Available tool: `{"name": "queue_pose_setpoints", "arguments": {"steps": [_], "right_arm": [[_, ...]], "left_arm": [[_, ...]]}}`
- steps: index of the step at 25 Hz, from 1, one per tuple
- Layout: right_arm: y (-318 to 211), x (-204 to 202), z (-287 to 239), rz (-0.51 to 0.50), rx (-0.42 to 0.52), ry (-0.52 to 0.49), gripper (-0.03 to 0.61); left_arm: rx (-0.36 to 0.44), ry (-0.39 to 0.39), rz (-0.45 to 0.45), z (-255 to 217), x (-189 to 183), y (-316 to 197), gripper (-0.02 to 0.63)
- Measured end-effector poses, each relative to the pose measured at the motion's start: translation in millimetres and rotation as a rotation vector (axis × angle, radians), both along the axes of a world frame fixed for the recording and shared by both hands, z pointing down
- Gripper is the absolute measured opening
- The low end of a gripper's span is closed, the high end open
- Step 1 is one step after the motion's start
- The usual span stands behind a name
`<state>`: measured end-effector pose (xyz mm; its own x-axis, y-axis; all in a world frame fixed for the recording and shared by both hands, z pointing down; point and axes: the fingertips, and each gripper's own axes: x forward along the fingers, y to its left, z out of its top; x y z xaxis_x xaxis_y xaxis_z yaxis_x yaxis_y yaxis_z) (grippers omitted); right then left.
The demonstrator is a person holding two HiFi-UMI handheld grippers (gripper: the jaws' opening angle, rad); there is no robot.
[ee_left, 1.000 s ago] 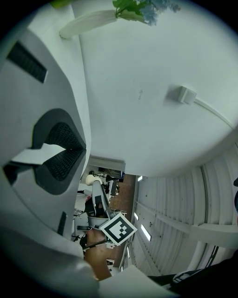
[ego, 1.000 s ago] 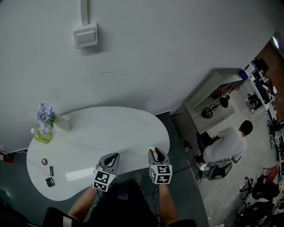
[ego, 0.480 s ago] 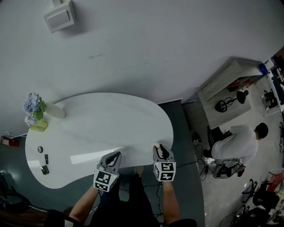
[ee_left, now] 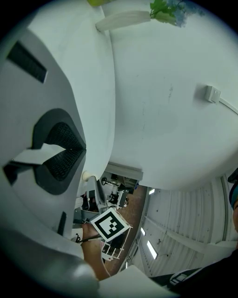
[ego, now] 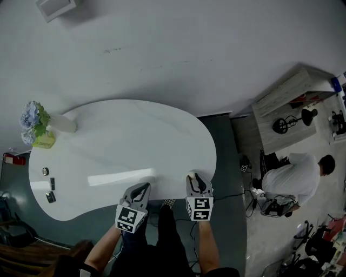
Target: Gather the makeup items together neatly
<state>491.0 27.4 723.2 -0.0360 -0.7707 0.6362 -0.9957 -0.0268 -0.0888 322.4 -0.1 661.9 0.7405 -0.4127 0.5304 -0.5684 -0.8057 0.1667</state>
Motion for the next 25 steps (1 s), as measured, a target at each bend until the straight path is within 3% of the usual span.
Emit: {"name": "queue_pose_setpoints", "arguments": {"steps": [11, 17, 25], "right_arm": [[4, -2, 2, -0.007, 0.012, -0.019, 0.164], [2, 0, -32, -0.012, 0.061, -0.029, 0.167], [-7, -9, -101, -0.028, 0.177, 0.012, 0.167]], "left_arm": [[-0.01, -0.006, 0.004, 5, 4, 7, 0.017], [0.014, 0.009, -0.001, -12, 7, 4, 0.017], [0.109, 0.055, -0.007, -67, 9, -8, 0.017]]}}
